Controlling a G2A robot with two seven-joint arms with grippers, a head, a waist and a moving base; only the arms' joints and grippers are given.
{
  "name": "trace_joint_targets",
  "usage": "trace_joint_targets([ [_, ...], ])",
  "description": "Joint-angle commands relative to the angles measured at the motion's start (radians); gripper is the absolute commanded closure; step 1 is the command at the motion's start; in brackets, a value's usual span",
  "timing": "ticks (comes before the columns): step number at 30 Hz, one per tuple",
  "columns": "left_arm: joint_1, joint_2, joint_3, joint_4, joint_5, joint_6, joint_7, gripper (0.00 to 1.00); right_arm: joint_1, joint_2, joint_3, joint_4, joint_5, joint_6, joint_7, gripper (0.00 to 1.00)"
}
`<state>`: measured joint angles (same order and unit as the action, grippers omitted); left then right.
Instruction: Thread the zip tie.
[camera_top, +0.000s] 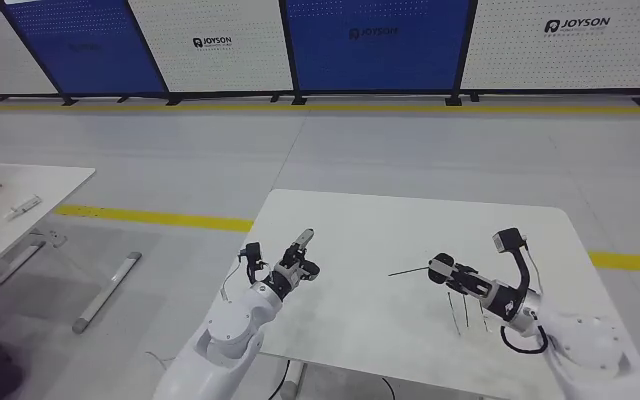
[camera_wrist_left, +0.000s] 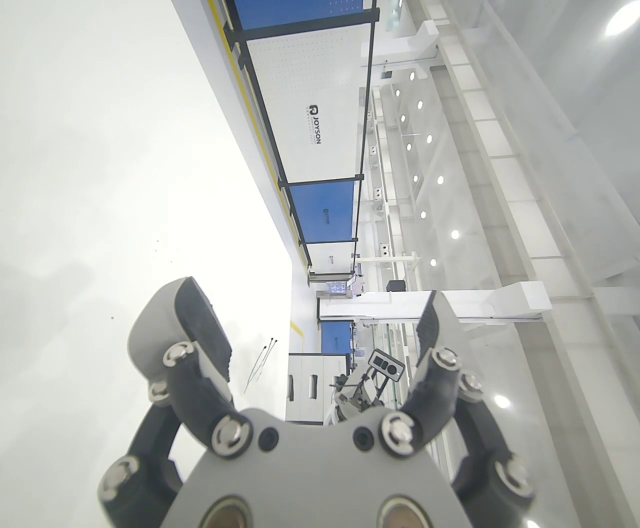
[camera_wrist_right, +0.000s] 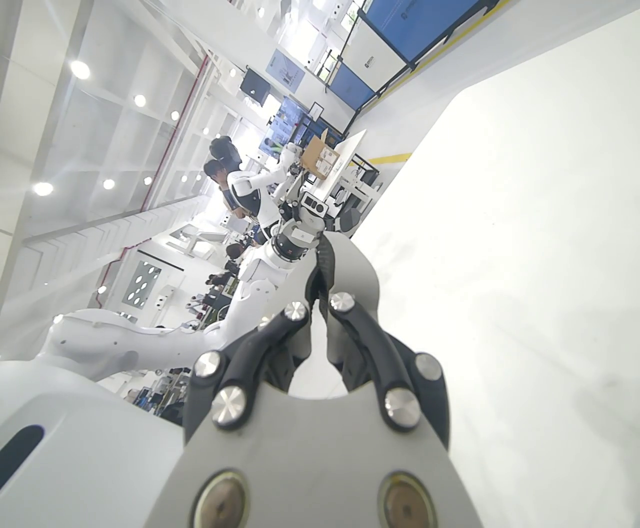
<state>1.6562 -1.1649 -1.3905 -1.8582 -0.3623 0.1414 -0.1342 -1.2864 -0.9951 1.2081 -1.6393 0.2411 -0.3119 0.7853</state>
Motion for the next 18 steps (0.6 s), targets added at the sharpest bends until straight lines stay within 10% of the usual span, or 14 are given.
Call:
trace_joint_targets([
  [1,0.000,0.000,0.000,0.000,0.000,0.000,0.000,0.00,0.000,0.000,0.000,0.000,0.000,0.000,0.000,1.00],
  [11,-0.001,0.000,0.002,-0.001,0.002,-0.001,0.000,0.00,0.000,0.000,0.000,0.000,0.000,0.000,0.000,1.00],
  [18,-0.057,-0.012,0.099,0.019,0.071,0.006,0.031,0.00,0.000,0.000,0.000,0.000,0.000,0.000,0.000,1.00],
])
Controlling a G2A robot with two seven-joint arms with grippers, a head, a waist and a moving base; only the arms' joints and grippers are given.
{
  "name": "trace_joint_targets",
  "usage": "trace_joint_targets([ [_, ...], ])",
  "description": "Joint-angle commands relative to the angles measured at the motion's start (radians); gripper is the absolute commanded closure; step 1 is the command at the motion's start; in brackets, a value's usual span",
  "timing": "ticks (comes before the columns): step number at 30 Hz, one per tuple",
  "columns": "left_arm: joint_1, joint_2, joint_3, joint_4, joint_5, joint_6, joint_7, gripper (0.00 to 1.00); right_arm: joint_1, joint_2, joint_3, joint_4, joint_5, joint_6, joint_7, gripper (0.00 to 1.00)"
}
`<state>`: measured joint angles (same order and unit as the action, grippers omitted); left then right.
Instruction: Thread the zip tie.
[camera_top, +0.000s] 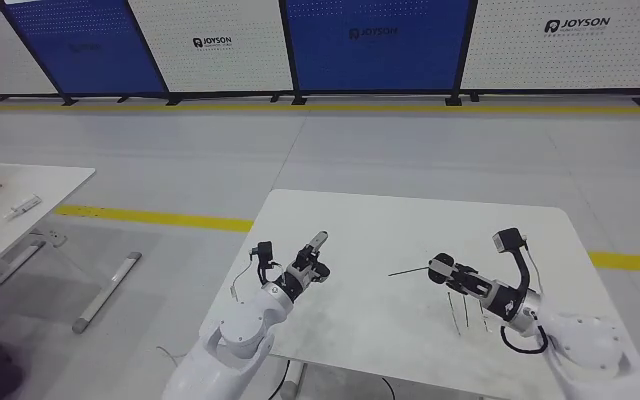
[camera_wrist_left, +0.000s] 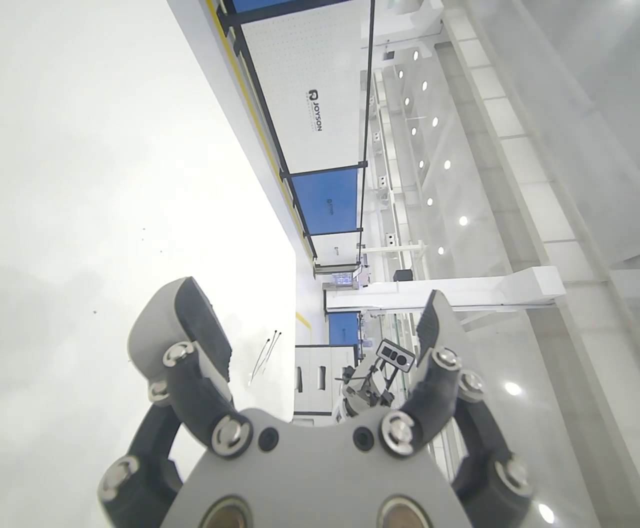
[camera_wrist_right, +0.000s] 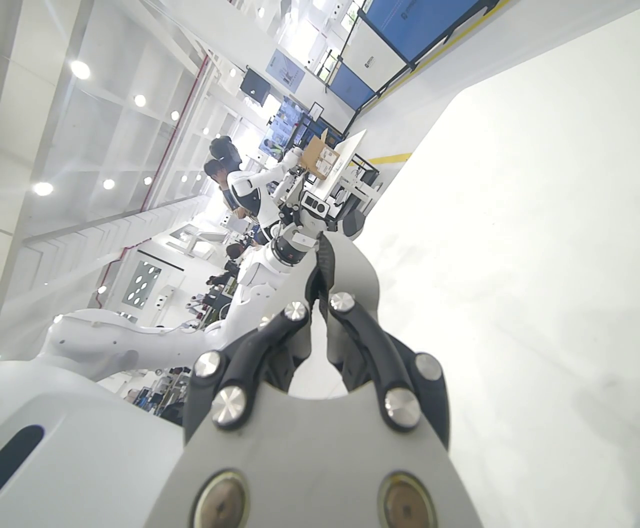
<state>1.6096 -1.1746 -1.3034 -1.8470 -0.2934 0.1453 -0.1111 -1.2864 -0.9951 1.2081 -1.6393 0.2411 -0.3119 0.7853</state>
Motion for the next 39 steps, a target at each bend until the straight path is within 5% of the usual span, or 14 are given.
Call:
trace_joint_targets([
  [1,-0.021,-0.004,0.018,0.015,-0.002,0.007,0.018,0.00,0.000,0.000,0.000,0.000,0.000,0.000,0.000,1.00],
  [13,-0.023,-0.005,0.019,0.017,0.001,0.003,0.023,0.00,-0.004,-0.002,-0.007,-0.005,-0.002,0.003,-0.018,1.00],
  [18,-0.045,-0.009,0.071,0.033,0.068,-0.002,0.025,0.00,0.018,-0.026,-0.099,-0.010,-0.114,0.019,-0.152,1.00],
  [23,-0.080,-0.017,0.139,0.065,0.117,0.013,0.017,0.00,0.050,-0.051,-0.179,0.034,-0.099,0.021,-0.190,1.00],
  [34,-0.086,-0.019,0.151,0.075,0.119,0.013,0.022,0.00,0.058,-0.053,-0.184,0.041,-0.097,0.026,-0.184,1.00],
  [39,-0.072,-0.015,0.136,0.089,0.061,-0.071,-0.083,0.00,0.051,-0.068,-0.212,0.064,-0.081,-0.024,-0.251,1.00],
])
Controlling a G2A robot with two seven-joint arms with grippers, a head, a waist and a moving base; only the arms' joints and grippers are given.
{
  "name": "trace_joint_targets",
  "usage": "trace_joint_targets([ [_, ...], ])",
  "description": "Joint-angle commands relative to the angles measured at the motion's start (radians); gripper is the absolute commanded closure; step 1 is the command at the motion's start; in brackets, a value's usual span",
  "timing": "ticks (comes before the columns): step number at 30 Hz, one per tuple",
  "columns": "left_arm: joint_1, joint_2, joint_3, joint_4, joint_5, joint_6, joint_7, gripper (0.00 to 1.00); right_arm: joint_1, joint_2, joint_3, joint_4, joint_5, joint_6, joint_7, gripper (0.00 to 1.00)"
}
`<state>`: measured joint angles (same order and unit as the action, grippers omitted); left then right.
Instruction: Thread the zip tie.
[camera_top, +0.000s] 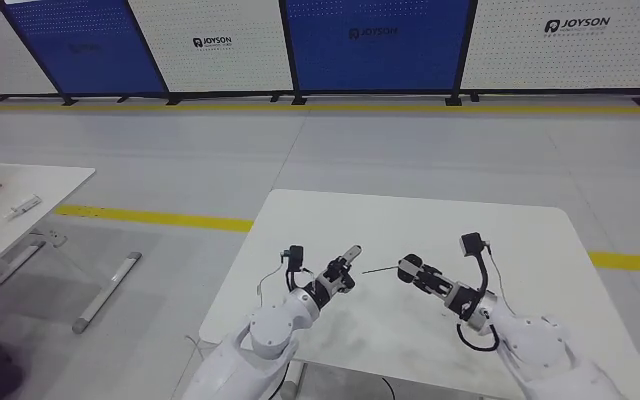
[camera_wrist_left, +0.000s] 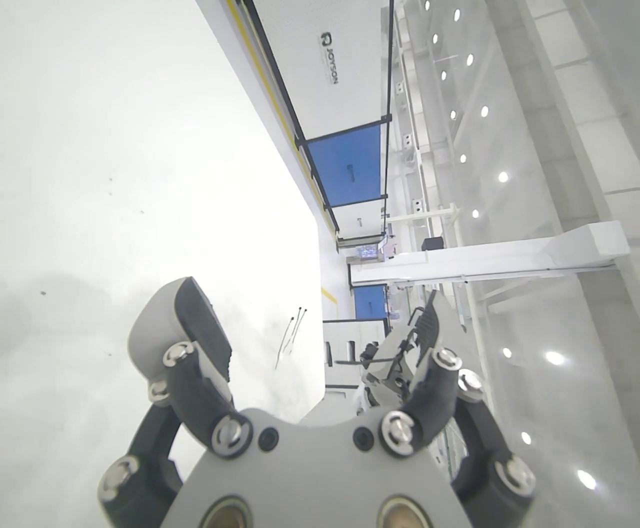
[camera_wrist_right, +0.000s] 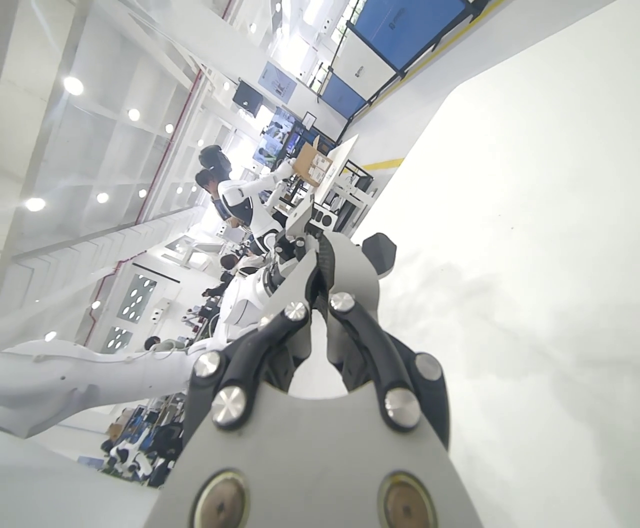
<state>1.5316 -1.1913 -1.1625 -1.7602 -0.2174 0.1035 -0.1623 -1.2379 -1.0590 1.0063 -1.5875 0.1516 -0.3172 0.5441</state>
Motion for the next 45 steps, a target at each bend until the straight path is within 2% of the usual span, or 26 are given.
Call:
trace_joint_targets([
  [1,0.011,0.003,-0.011,0.003,-0.026,-0.051,-0.055,0.00,0.008,-0.008,-0.018,0.023,0.007,-0.023,-0.020,1.00],
  [4,0.037,0.006,-0.039,0.004,-0.091,-0.164,-0.100,0.00,0.025,-0.023,-0.049,0.052,-0.019,-0.023,-0.062,1.00],
  [5,0.042,0.008,-0.044,0.007,-0.122,-0.180,-0.146,0.00,0.030,-0.027,-0.058,0.059,-0.010,-0.023,-0.055,1.00],
  [6,0.043,0.012,-0.059,0.014,-0.158,-0.182,-0.207,0.00,0.038,-0.032,-0.066,0.074,0.009,-0.023,-0.035,1.00],
  [7,0.043,0.013,-0.072,0.018,-0.173,-0.182,-0.215,0.00,0.038,-0.032,-0.066,0.074,0.009,-0.023,-0.035,1.00],
  [17,0.042,0.013,-0.066,0.017,-0.166,-0.184,-0.217,0.00,0.036,-0.032,-0.066,0.073,0.010,-0.022,-0.037,1.00],
  [21,0.043,0.007,-0.026,0.022,-0.121,-0.237,-0.174,0.00,0.023,-0.039,-0.067,0.059,0.013,-0.023,-0.075,1.00],
  [25,0.031,0.000,0.007,0.044,-0.166,-0.264,-0.179,0.00,0.013,-0.051,-0.074,0.049,0.014,-0.023,-0.114,1.00],
  [26,0.030,-0.003,0.013,0.053,-0.173,-0.269,-0.154,0.00,0.012,-0.055,-0.079,0.055,0.012,-0.023,-0.115,1.00],
  [36,0.029,-0.003,0.015,0.054,-0.174,-0.269,-0.149,0.00,0.012,-0.055,-0.079,0.055,0.012,-0.023,-0.115,1.00],
  [38,0.020,-0.005,0.022,0.051,-0.184,-0.265,-0.145,0.00,0.012,-0.055,-0.079,0.055,0.012,-0.023,-0.115,1.00],
  [42,-0.008,-0.012,0.040,0.055,-0.219,-0.298,-0.152,0.00,0.012,-0.055,-0.079,0.055,0.012,-0.023,-0.115,1.00],
  [43,-0.020,-0.015,0.047,0.065,-0.220,-0.307,-0.136,0.00,0.012,-0.055,-0.079,0.055,0.012,-0.023,-0.115,1.00],
  [45,-0.030,-0.020,0.054,0.079,-0.231,-0.297,-0.088,0.00,0.012,-0.055,-0.079,0.055,0.012,-0.023,-0.115,1.00],
])
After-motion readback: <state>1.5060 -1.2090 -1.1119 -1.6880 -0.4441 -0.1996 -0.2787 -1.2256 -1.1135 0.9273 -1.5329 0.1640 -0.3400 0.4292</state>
